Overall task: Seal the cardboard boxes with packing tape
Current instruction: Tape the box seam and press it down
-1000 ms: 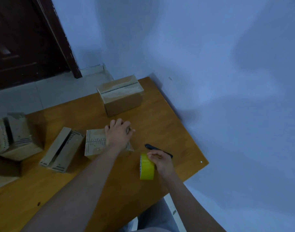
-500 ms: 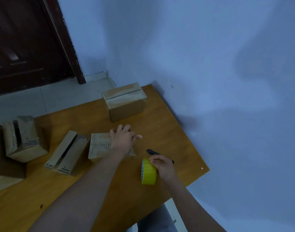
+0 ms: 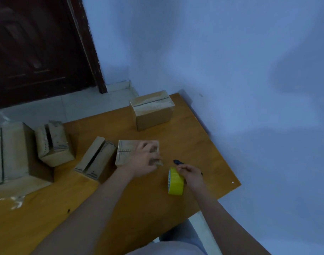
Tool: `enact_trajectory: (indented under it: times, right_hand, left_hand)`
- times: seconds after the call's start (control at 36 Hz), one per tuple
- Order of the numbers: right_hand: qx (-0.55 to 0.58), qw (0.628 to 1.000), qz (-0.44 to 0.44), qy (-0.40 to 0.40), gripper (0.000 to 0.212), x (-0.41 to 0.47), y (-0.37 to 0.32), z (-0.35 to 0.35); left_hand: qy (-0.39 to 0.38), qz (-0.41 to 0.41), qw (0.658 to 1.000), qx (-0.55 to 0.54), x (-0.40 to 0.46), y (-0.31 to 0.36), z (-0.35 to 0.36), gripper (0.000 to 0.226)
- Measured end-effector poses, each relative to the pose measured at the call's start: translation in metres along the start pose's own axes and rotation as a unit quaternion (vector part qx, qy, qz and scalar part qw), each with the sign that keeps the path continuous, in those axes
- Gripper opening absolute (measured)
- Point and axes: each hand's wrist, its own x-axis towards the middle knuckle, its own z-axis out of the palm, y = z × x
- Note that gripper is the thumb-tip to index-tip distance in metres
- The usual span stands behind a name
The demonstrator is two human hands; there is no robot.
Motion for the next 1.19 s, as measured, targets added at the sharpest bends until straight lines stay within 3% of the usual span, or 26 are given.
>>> enact_trajectory:
  times: [0.22, 0.69, 0.86, 0.97, 1.08, 1.19]
  right_hand:
    - [-0.011, 1.0, 0.002, 0.005, 0.008, -0.001, 0.003, 0.002]
    - [0.013, 1.0, 0.016, 0.008, 0.013, -0.002, 0.011, -0.002]
    - [0.0, 1.0, 0.009, 0.001, 0.014, -0.002, 0.009, 0.0]
    - [-0.026, 0.999, 0.009, -0.031, 0.012, 0.002, 0.003, 0.004]
    - [-0.08, 0.994, -0.029, -0.063, 0.023, 0.003, -0.006, 0.006]
    - [-0.127, 0.983, -0.065, -0.114, 0.028, 0.01, -0.02, 0.006]
  left_hand:
    - [-0.01, -0.006, 0.995, 0.1, -0.007, 0.013, 0.013, 0.029]
    - [0.16, -0.081, 0.978, 0.102, 0.007, 0.027, 0.038, 0.009]
    - [0.166, -0.132, 0.972, 0.103, 0.013, 0.044, 0.043, 0.027]
    - [0.195, -0.142, 0.97, 0.015, 0.017, 0.041, 0.037, 0.027]
    - [0.288, -0.162, 0.92, -0.209, 0.014, 0.031, 0.014, 0.024]
    - [0.384, -0.206, 0.884, -0.167, -0.009, 0.015, -0.007, 0.022]
